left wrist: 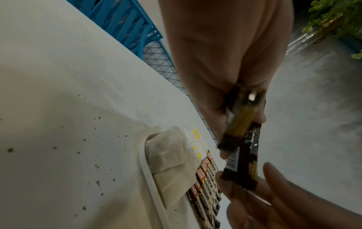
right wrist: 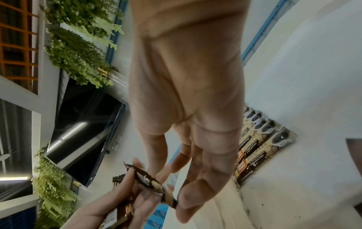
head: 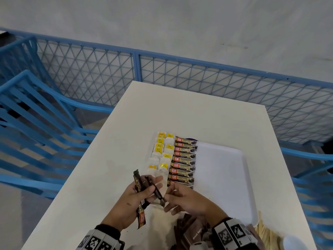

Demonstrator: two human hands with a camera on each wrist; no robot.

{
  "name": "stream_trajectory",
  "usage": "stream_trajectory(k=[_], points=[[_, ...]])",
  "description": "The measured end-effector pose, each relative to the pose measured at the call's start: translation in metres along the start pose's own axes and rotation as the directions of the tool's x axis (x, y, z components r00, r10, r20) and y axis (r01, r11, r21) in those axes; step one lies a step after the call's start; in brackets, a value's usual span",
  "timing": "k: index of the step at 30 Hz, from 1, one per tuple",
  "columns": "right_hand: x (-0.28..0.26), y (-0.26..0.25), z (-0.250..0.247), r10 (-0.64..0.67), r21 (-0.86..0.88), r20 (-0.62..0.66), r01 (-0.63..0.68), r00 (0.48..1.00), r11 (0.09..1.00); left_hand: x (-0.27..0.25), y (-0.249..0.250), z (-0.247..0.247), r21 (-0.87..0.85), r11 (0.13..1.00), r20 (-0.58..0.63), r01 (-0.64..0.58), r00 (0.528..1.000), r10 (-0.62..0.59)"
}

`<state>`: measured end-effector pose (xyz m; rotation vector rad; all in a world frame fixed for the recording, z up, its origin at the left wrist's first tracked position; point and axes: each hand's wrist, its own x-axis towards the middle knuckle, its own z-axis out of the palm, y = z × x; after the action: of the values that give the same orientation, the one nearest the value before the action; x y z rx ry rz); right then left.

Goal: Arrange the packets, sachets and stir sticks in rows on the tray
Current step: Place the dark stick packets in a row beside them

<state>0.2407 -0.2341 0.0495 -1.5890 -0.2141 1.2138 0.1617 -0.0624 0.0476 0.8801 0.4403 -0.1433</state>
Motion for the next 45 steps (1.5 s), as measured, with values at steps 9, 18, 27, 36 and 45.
stream_trajectory(k=[9, 18, 27, 36, 45], points=[[0.001, 0.004, -0.002, -0.014, 0.095, -0.004, 0.015, 1.000, 0.995, 0.001, 0.002, -0.002, 0.102, 0.994, 0.051, -0.026, 0.998, 0.021], [-0.002, 0.004, -0.015, -0.133, 0.068, -0.232, 0.153, 0.964, 0.986, 0.004, 0.003, 0.001, 0.587, 0.809, -0.162, -0.028, 0.975, 0.152], [0.002, 0.012, -0.003, -0.164, 0.355, -0.293, 0.266, 0.942, 0.896, 0.006, -0.001, 0.010, 0.558, 0.830, -0.204, 0.014, 0.972, 0.121], [0.002, 0.004, -0.004, -0.127, 0.142, -0.109, 0.142, 0.986, 0.980, 0.008, -0.001, 0.018, 0.660, 0.750, -0.168, -0.043, 0.964, 0.204], [-0.007, 0.022, -0.011, -0.122, 0.036, -0.174, 0.130, 0.977, 0.991, 0.009, 0.003, 0.008, 0.664, 0.747, -0.187, -0.022, 0.963, 0.194]])
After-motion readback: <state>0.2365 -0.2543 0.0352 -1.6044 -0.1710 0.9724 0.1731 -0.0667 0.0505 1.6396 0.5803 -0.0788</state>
